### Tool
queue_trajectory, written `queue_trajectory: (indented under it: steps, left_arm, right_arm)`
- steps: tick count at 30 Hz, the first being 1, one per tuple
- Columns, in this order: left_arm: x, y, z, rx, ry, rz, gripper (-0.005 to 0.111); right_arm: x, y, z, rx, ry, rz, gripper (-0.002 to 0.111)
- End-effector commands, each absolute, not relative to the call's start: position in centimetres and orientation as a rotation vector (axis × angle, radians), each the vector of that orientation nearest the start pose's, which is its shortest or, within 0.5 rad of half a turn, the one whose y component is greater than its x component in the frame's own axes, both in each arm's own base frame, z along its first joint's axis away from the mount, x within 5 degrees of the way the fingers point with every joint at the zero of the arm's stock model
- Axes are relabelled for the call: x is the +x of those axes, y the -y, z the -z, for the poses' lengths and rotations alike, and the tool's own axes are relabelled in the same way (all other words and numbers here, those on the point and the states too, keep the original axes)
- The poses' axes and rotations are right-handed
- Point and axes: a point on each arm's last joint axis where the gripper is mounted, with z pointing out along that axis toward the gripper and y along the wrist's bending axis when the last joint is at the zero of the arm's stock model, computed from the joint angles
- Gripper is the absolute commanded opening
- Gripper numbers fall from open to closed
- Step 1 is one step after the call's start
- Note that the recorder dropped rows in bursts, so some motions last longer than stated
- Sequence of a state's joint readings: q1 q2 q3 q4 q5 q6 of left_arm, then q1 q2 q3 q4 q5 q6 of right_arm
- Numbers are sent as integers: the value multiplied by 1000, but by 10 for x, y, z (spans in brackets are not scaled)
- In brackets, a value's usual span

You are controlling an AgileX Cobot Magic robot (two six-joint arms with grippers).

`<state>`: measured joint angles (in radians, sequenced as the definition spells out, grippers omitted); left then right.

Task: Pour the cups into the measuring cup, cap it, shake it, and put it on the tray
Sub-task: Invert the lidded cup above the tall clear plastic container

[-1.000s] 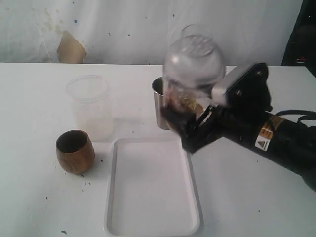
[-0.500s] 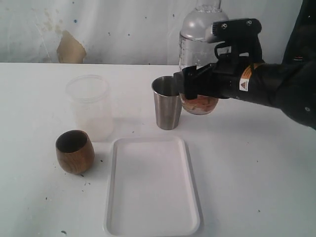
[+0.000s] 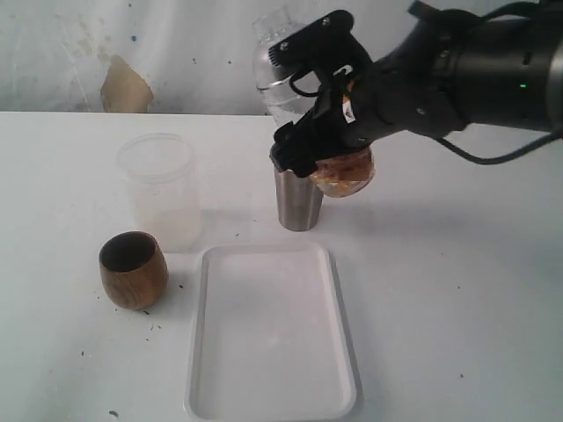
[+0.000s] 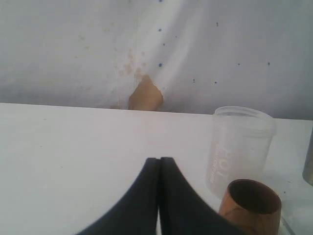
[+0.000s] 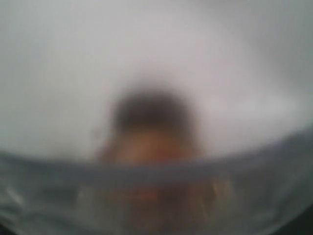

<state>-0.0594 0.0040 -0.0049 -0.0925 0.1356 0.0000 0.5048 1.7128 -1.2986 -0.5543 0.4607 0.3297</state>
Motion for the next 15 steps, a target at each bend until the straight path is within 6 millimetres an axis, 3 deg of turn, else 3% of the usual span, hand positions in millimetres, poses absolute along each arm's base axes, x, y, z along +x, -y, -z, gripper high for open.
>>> queue_trajectory:
  steps: [1,9,15]
  left_arm:
    - [56,5,-202,-12,-1610,126,0]
    - [56,5,-202,-12,-1610,126,0]
    - [56,5,-202,-12,-1610,126,0]
  right_arm:
    - [359,-190,-289,-780,-2147,318,0]
    - [370,-228,-284,-908,-2073,658,0]
    - [377,-252,-271,-1002,-1926,1003,0]
